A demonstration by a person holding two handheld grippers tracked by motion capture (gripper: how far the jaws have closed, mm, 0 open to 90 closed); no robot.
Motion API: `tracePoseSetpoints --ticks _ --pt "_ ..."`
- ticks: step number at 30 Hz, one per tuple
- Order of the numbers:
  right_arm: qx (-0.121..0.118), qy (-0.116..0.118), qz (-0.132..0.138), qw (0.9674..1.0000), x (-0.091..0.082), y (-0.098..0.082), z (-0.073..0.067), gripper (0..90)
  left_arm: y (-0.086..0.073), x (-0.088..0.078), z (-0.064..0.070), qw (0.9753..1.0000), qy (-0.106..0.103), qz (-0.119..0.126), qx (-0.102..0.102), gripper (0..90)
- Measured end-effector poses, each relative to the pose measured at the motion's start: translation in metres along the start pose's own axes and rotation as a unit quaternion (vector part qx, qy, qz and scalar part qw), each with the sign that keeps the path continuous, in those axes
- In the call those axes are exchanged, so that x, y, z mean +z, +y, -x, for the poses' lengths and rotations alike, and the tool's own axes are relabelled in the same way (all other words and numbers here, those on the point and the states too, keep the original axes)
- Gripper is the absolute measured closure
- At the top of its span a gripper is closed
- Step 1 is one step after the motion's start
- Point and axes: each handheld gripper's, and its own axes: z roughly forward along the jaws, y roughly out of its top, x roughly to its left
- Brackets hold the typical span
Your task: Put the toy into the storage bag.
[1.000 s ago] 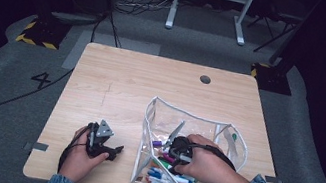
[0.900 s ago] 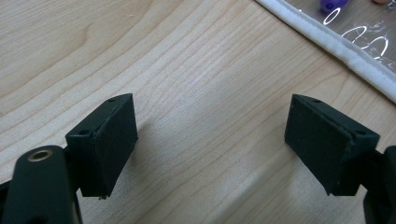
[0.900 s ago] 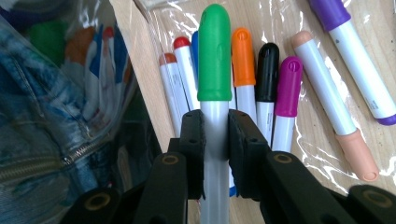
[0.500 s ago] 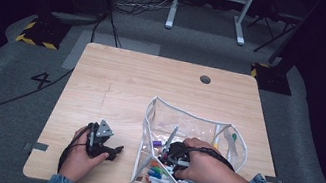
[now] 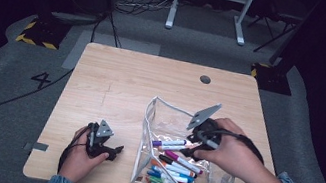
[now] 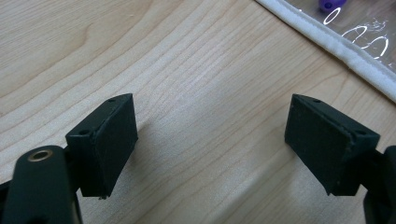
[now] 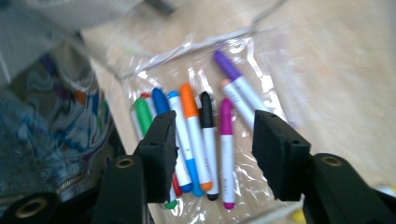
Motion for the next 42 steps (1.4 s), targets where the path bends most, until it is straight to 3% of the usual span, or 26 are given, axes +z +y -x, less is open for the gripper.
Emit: tracePoseSetpoints --ticks 4,8,12,14,18,21,23,27,34,39,42 --pt "0.038 -0.03 0.03 0.9984 -0.028 -0.01 0.02 54.3 0.0 0.0 0.0 1.0 0.0 0.0 0.0 17.4" --pt "0.084 -0.063 0.048 0.9933 -0.048 -0.028 0.046 56.7 0.0 0.0 0.0 1.0 0.0 0.0 0.0 17.4" --pt "0.139 -0.067 0.064 0.986 -0.057 -0.048 0.07 62.2 0.0 0.0 0.0 1.0 0.002 0.0 0.002 17.4" --pt "0.167 -0.046 0.086 0.9812 -0.063 -0.056 0.077 62.2 0.0 0.0 0.0 1.0 0.002 0.0 0.002 17.4" --pt "0.177 -0.06 0.104 0.9769 -0.077 -0.067 0.083 61.2 0.0 0.0 0.0 1.0 0.002 0.0 0.002 17.4" --pt "0.187 -0.091 0.097 0.9733 -0.085 -0.077 0.088 61.4 0.0 0.0 0.0 1.0 0.002 0.0 0.002 17.4" --pt "0.203 -0.112 0.091 0.9685 -0.086 -0.087 0.096 61.6 0.0 0.0 0.0 1.0 0.002 0.0 0.002 17.4" --pt "0.246 -0.121 0.079 0.9584 -0.079 -0.107 0.112 61.1 0.0 0.0 -0.001 1.0 0.001 0.001 0.001 17.3" --pt "0.296 -0.122 0.044 0.9463 -0.041 -0.14 0.139 59.7 0.001 0.0 -0.001 1.0 0.0 0.0 0.0 17.3" --pt "0.316 -0.116 0.021 0.9414 -0.012 -0.154 0.148 59.7 0.001 0.0 -0.001 1.0 0.001 0.0 0.0 17.3" --pt "0.323 -0.108 0.008 0.9401 0.006 -0.161 0.151 59.8 0.001 0.0 -0.001 1.0 0.0 0.0 0.0 17.3"
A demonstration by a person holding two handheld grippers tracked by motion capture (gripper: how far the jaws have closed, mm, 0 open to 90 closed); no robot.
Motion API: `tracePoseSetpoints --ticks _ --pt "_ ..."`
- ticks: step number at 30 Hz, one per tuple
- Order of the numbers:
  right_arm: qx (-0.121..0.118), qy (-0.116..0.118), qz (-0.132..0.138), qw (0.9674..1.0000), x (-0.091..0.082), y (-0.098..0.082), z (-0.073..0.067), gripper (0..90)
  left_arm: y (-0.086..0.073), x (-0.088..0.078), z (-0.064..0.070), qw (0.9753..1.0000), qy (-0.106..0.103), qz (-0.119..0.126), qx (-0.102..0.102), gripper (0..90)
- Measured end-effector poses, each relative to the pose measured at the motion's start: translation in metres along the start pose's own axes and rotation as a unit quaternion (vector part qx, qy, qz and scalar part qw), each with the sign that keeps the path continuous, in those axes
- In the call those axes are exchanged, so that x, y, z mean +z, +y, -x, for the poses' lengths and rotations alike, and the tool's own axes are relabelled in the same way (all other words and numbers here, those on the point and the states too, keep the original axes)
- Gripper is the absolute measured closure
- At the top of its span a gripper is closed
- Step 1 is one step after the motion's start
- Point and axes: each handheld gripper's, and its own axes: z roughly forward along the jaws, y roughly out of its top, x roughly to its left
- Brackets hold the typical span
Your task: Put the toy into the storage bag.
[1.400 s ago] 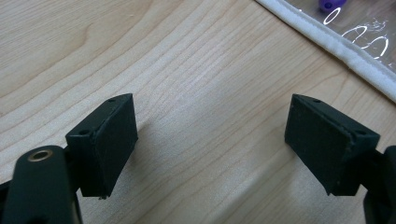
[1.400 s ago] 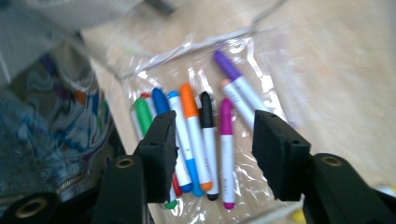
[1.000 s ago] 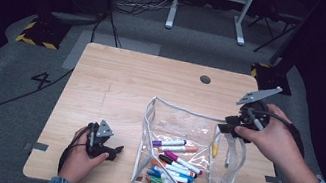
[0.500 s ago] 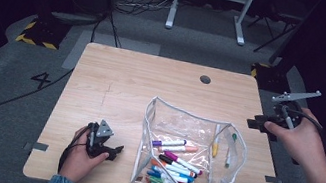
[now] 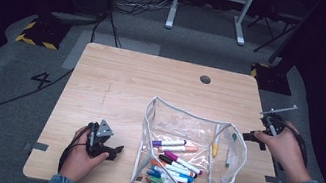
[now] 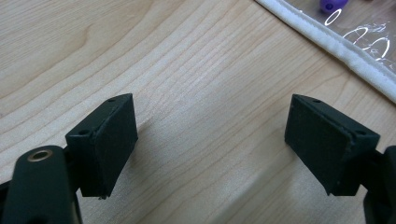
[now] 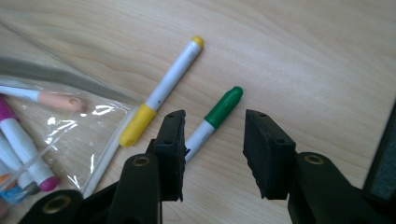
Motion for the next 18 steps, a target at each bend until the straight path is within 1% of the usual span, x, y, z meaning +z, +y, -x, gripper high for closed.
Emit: tracePoseSetpoints --ticks 3,8,11,12,14,16,18 --pt "0.003 -0.002 -0.014 0.9999 0.017 -0.006 0.002 59.6 0.0 0.0 0.0 1.0 0.001 0.001 0.0 17.3" --pt "0.02 0.014 -0.033 0.9992 0.047 -0.015 0.001 59.6 0.0 0.0 0.0 1.0 0.001 0.001 0.0 17.3" --pt "0.024 0.014 -0.047 0.9985 0.061 -0.02 0.0 61.2 0.0 0.0 0.0 1.0 0.001 0.001 0.0 17.3" --pt "0.025 0.014 -0.051 0.9983 0.064 -0.021 0.0 63.4 0.0 0.0 0.0 1.0 0.001 0.001 0.0 17.3" --pt "0.025 0.004 -0.067 0.9974 0.07 -0.024 0.001 66.5 0.0 0.0 0.0 1.0 0.001 0.001 0.0 17.3" --pt "0.025 -0.005 -0.074 0.997 0.074 -0.026 0.003 68.6 0.0 0.0 0.0 1.0 0.001 0.001 0.0 17.3" --pt "0.032 -0.009 -0.076 0.9965 0.078 -0.028 0.006 69.8 0.0 0.0 0.0 1.0 0.001 0.001 0.0 17.3"
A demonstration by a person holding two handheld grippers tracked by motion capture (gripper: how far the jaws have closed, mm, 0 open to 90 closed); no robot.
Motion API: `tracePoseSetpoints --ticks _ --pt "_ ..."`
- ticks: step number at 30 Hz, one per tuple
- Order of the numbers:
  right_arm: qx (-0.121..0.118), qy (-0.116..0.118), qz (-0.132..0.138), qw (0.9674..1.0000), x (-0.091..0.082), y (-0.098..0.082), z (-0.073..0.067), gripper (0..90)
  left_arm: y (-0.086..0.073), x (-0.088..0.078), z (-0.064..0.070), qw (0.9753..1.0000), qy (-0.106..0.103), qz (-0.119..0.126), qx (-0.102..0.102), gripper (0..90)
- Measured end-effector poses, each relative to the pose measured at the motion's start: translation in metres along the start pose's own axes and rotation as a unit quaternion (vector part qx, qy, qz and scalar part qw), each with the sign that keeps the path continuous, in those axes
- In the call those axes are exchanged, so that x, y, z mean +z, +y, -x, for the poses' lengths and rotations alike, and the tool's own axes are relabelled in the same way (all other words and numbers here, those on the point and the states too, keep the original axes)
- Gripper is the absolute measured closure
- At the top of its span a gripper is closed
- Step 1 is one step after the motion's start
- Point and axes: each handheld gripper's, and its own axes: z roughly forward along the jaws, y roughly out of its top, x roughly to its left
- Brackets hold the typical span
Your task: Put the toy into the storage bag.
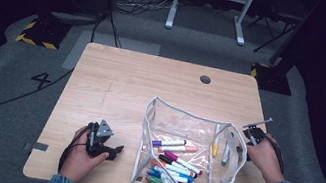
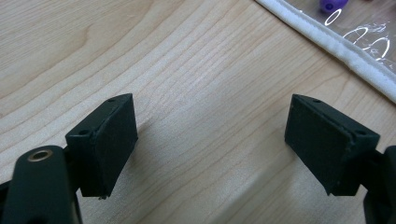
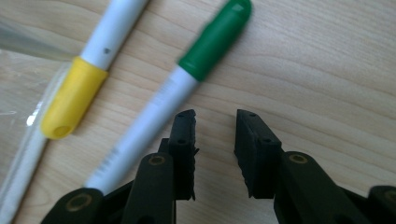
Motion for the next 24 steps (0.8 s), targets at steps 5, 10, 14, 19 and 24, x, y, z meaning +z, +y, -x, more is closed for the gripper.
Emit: tracePoseSetpoints --ticks 5,10,14,19,24 --pt "0.029 0.021 0.042 0.9985 -0.006 0.003 -0.001 62.8 0.0 0.0 0.0 1.0 -0.002 -0.002 -0.001 17.3" --pt "0.021 0.031 0.054 0.9978 -0.005 0.012 -0.021 55.4 0.0 0.0 0.0 1.0 -0.001 -0.001 -0.002 17.3" --pt "0.025 0.044 0.061 0.9969 0.005 0.017 -0.032 51.9 0.0 0.0 0.0 1.0 -0.001 -0.001 -0.002 17.3" --pt "0.012 0.016 0.035 0.9992 0.012 0.019 -0.032 64.7 0.0 0.0 0.0 1.0 -0.001 -0.002 -0.002 17.3" --pt "0.02 -0.015 0.026 0.9994 0.009 0.017 -0.021 77.1 0.0 0.0 0.0 1.0 -0.001 -0.002 -0.001 17.3"
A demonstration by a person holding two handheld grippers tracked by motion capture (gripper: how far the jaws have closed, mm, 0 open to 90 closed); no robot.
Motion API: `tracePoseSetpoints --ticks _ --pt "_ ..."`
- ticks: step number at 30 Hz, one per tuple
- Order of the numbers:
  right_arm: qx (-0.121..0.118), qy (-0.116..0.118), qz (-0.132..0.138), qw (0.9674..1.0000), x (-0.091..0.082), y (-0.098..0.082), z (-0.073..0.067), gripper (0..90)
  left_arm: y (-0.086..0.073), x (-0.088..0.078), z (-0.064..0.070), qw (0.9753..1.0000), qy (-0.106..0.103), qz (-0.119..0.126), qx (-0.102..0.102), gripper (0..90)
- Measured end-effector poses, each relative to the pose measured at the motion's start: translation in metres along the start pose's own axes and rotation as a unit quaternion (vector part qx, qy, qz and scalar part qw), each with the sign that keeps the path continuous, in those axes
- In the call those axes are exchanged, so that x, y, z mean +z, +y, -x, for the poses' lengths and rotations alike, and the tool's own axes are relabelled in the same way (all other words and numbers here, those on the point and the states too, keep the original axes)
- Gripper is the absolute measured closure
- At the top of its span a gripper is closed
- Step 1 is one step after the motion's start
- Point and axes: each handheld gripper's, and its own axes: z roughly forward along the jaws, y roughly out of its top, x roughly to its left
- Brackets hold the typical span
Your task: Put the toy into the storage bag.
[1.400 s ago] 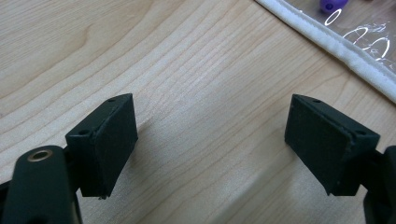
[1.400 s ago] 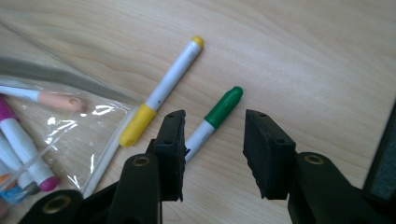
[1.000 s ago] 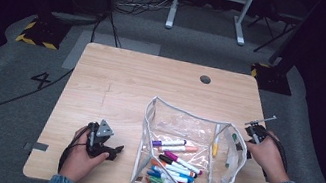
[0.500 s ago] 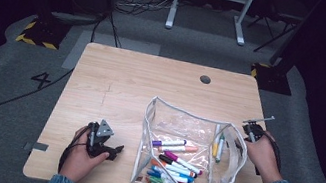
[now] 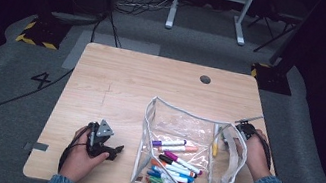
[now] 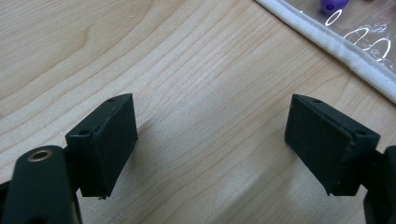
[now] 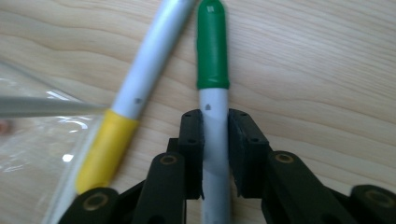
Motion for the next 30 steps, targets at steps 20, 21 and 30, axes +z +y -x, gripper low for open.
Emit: tracePoseSetpoints --ticks 20,21,30 --pt "-0.033 0.036 0.055 0.9973 -0.103 -0.001 0.009 77.2 0.0 0.0 0.0 1.0 0.0 0.0 0.0 17.3" --pt "-0.044 0.037 0.061 0.9965 -0.113 0.0 0.005 77.2 0.0 0.0 0.0 1.0 0.0 0.0 -0.001 17.3" --pt "-0.115 0.049 0.089 0.9881 -0.176 0.009 -0.037 77.2 0.0 0.0 0.0 1.0 0.0 0.0 -0.001 17.3"
